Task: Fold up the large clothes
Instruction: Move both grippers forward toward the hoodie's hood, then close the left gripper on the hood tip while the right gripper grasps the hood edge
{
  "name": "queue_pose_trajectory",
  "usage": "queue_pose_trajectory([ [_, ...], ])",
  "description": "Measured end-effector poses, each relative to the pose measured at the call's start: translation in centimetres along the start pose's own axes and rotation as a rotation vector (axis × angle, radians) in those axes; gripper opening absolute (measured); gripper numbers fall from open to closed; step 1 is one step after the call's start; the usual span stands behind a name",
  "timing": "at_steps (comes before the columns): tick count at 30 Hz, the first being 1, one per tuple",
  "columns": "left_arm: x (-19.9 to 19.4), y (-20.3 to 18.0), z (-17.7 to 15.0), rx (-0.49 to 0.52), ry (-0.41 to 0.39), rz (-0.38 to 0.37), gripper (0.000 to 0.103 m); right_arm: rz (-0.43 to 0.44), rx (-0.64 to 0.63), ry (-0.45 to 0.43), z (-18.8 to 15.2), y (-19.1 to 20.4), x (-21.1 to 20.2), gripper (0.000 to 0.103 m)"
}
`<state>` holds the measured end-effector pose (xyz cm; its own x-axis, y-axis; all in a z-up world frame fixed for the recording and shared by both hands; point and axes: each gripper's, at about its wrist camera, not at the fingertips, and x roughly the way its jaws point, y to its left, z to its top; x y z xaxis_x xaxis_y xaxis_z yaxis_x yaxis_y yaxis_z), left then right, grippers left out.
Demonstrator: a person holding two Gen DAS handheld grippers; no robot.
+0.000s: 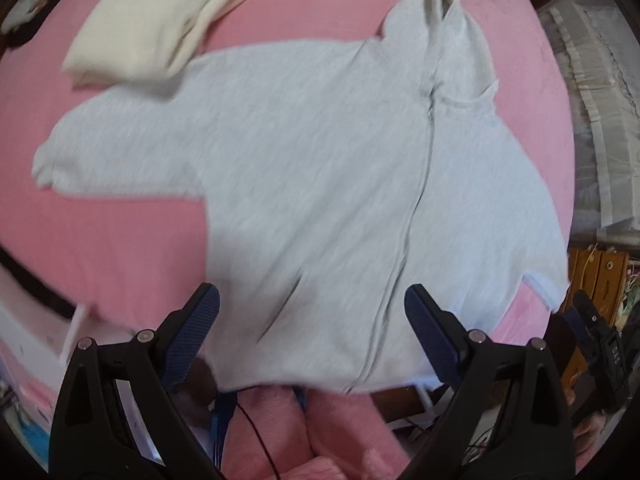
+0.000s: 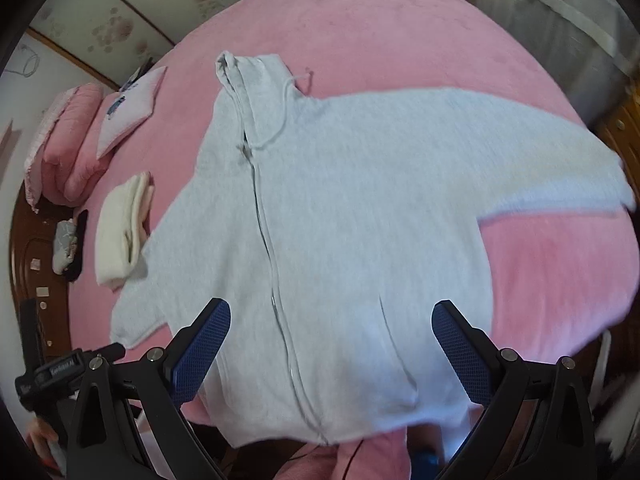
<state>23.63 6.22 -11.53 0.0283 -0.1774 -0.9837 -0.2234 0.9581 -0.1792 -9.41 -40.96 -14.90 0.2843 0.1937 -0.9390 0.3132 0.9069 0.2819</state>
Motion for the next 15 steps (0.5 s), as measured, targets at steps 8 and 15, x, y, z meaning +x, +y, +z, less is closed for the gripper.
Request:
queue_pose_trajectory([
  [8,3.0,-7.8,19.2,0.152,-0.061,0.002,0.093,0.115,-0.051,0.01,23.1,1.0,8.6,0.102],
  [15,7.6,-11.2,34.6,0.167,-0.191,-0.086,0.092,0.255,0.009,0.012,38.6,5.2,18.5,0.102],
])
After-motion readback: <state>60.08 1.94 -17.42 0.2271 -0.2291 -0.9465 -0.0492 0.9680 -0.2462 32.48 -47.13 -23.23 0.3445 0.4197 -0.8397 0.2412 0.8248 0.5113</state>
